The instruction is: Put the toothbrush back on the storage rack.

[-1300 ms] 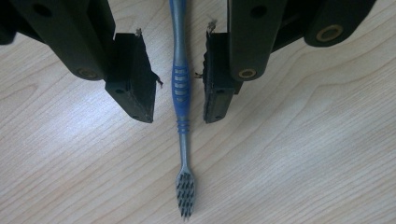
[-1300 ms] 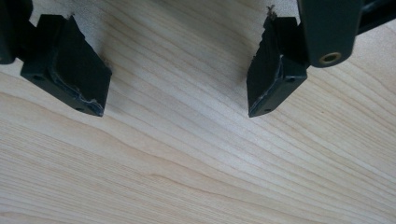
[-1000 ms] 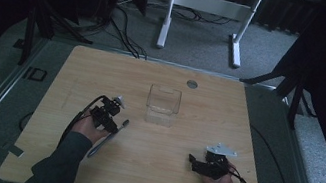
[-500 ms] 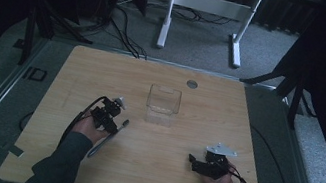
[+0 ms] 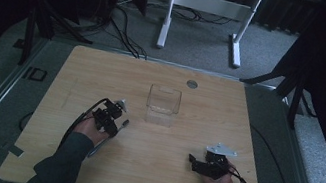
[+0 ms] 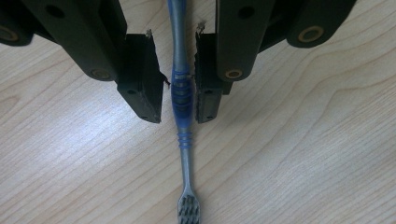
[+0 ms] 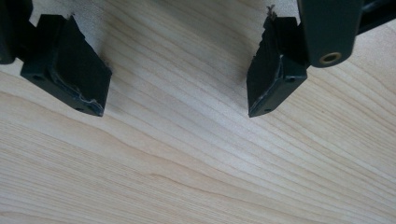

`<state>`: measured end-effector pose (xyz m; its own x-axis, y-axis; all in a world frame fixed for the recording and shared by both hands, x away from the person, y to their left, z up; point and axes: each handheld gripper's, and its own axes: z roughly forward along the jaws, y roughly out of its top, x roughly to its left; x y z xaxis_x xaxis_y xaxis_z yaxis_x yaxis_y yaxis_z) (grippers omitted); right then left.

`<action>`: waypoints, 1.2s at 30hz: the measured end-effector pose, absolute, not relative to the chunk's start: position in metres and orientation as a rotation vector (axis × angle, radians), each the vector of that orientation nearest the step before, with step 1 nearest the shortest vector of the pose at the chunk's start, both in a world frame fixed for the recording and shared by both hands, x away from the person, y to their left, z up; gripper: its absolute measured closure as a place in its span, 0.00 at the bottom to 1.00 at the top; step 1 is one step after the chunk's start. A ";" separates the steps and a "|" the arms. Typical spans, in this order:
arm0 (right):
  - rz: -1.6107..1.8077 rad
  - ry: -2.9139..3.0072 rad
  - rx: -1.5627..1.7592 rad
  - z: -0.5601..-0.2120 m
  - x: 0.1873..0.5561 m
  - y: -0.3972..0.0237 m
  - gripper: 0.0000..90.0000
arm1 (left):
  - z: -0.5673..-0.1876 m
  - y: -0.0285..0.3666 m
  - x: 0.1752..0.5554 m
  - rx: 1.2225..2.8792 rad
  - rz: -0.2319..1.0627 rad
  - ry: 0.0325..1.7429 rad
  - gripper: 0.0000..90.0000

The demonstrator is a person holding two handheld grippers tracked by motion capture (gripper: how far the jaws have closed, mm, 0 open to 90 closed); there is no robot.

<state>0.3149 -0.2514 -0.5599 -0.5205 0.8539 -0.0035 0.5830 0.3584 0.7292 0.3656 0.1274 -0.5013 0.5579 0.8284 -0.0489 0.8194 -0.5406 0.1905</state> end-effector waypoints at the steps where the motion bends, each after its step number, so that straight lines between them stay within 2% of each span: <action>1: 0.968 2.243 1.257 -0.560 0.315 -0.251 0.24 | -0.502 0.127 0.366 2.601 0.069 1.392 0.80; 36: 0.968 2.242 1.257 -0.560 0.315 -0.251 0.24 | -0.514 0.123 0.367 2.669 0.066 1.396 0.85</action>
<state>0.3149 -0.2514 -0.5599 -0.5204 0.8539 -0.0034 0.5830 0.3583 0.7292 0.3672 0.1232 -0.5137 0.5712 0.8206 -0.0211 0.8150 -0.5639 0.1338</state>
